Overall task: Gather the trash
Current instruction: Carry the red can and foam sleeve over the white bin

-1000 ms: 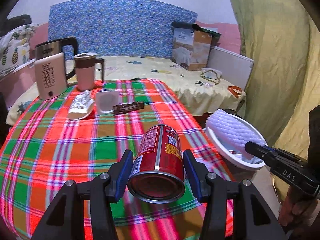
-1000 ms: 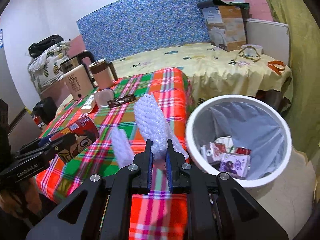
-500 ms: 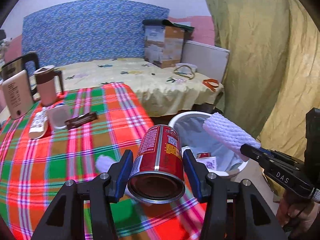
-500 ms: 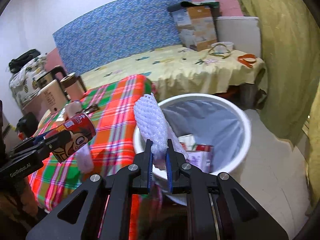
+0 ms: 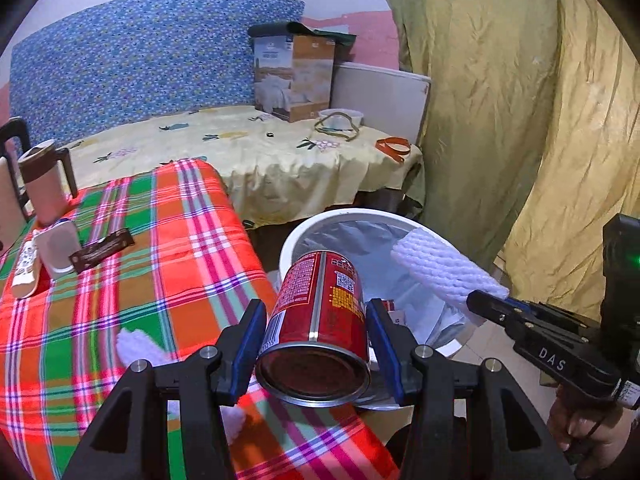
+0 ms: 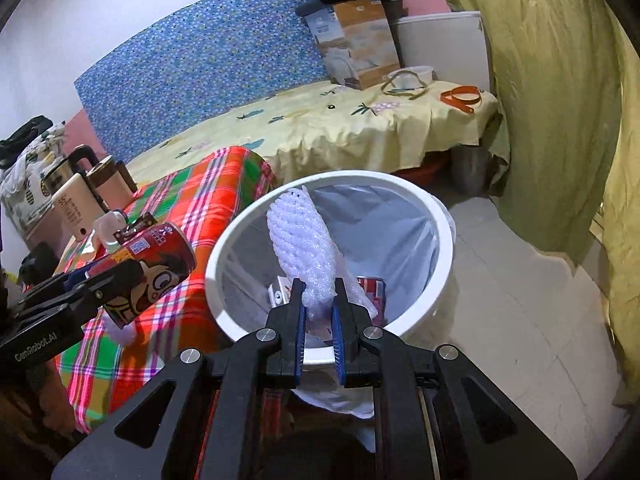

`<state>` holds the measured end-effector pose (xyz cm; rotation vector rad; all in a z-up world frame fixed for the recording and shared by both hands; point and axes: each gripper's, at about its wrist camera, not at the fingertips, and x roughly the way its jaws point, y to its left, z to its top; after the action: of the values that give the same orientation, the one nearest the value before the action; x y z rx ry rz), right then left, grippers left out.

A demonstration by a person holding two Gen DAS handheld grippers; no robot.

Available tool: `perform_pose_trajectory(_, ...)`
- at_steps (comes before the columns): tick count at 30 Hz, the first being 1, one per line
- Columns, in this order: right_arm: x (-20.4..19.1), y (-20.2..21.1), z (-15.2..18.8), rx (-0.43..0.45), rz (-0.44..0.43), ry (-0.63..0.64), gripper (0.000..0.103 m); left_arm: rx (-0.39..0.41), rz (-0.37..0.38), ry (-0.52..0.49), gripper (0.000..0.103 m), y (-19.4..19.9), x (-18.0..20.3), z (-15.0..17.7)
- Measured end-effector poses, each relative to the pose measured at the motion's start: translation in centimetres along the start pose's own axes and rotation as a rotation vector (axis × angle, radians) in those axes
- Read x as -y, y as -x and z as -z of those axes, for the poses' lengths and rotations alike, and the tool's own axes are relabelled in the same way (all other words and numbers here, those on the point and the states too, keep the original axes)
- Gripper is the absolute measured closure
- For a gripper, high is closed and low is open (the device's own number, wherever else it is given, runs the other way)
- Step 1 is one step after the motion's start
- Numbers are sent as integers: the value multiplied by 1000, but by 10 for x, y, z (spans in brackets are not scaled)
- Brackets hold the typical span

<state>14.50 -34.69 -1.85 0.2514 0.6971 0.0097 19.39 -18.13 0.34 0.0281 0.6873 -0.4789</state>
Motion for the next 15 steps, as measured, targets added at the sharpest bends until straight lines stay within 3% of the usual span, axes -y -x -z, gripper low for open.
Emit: perform_pose_trajectory(15,12,-24,0,-93,-21,0,86,-29,42,-26,53,-44,10,-16)
